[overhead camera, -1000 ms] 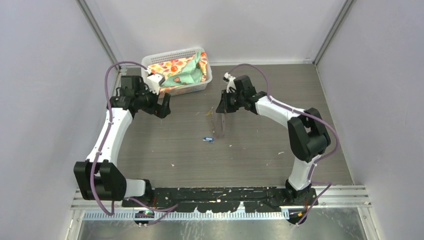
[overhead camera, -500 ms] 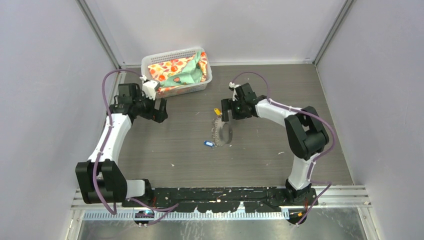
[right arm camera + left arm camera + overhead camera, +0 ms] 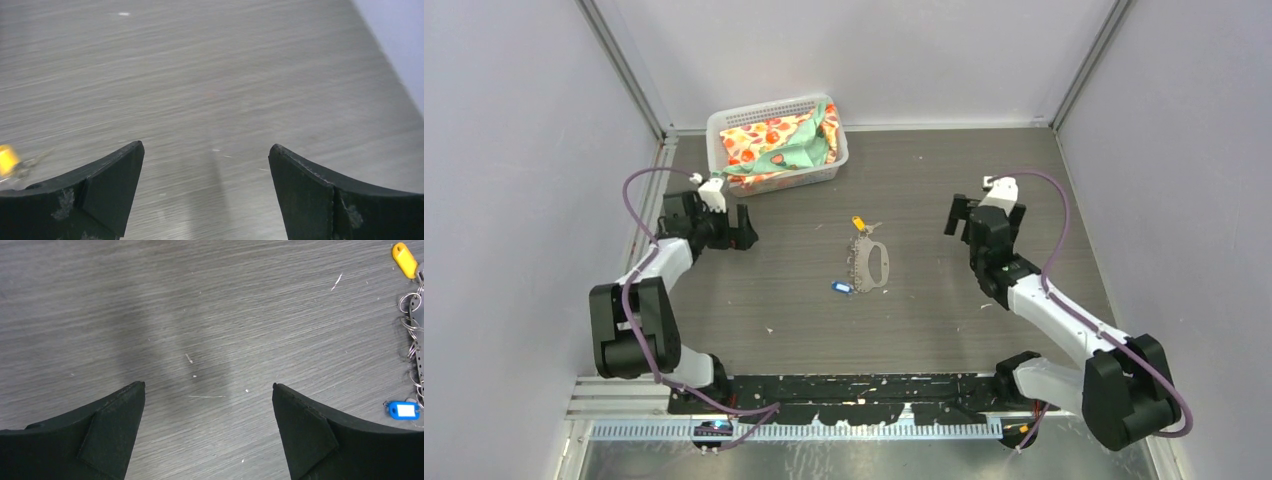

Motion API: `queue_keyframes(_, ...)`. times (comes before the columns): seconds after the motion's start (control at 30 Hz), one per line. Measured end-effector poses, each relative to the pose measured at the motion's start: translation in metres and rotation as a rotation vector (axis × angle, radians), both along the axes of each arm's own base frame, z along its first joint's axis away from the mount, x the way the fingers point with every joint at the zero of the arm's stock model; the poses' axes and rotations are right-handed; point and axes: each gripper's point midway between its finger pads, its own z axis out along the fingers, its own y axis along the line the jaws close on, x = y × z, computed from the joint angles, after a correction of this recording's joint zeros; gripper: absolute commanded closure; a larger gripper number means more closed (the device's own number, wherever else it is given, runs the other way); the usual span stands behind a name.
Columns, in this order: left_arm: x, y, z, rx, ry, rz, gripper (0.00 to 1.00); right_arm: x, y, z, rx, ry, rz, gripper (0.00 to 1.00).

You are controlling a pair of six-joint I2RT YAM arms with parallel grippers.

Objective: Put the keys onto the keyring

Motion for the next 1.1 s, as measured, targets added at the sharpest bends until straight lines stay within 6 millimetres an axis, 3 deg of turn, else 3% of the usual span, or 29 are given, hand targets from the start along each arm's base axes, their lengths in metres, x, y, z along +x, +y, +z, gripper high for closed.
queue_keyframes(0.13,0.002,-0.002,-0.02,-0.037,-0.068,0.042,0.0,-0.01,-0.058,-0.021,-0.078,-0.006,-0.231,0.0)
queue_keyframes(0.23,0.003,-0.003,-0.028,-0.051,-0.142,0.057,0.0,-0.014,-0.092,-0.026,-0.084,-0.025,-0.352,0.0)
queue_keyframes(0.4,0.013,-0.002,-0.037,-0.062,-0.22,0.077,0.0,-0.013,-0.129,-0.039,-0.045,-0.062,-0.471,0.0)
queue_keyframes(0.6,0.019,0.0,-0.03,-0.053,-0.329,0.079,0.0,-0.004,-0.132,-0.081,-0.048,-0.021,-0.442,0.0)
queue_keyframes(0.7,0.005,0.001,-0.032,-0.032,-0.405,0.105,0.0,0.002,-0.126,-0.097,-0.043,-0.025,-0.392,0.0)
queue_keyframes(0.8,-0.018,-0.002,-0.053,-0.016,-0.418,0.122,0.0,-0.001,-0.117,-0.118,-0.049,-0.035,-0.329,0.0)
queue_keyframes(0.87,-0.015,-0.002,-0.056,0.003,-0.399,0.14,0.0,-0.008,-0.114,-0.131,-0.064,0.006,-0.308,0.0)
queue_keyframes(1.0,0.023,-0.003,-0.024,0.043,-0.476,0.148,0.01,0.01,-0.117,-0.119,-0.034,-0.026,-0.301,0.0)
queue_keyframes(1.1,0.03,-0.006,-0.013,0.055,-0.508,0.149,0.0,0.018,-0.126,-0.108,-0.016,-0.061,-0.322,0.0)
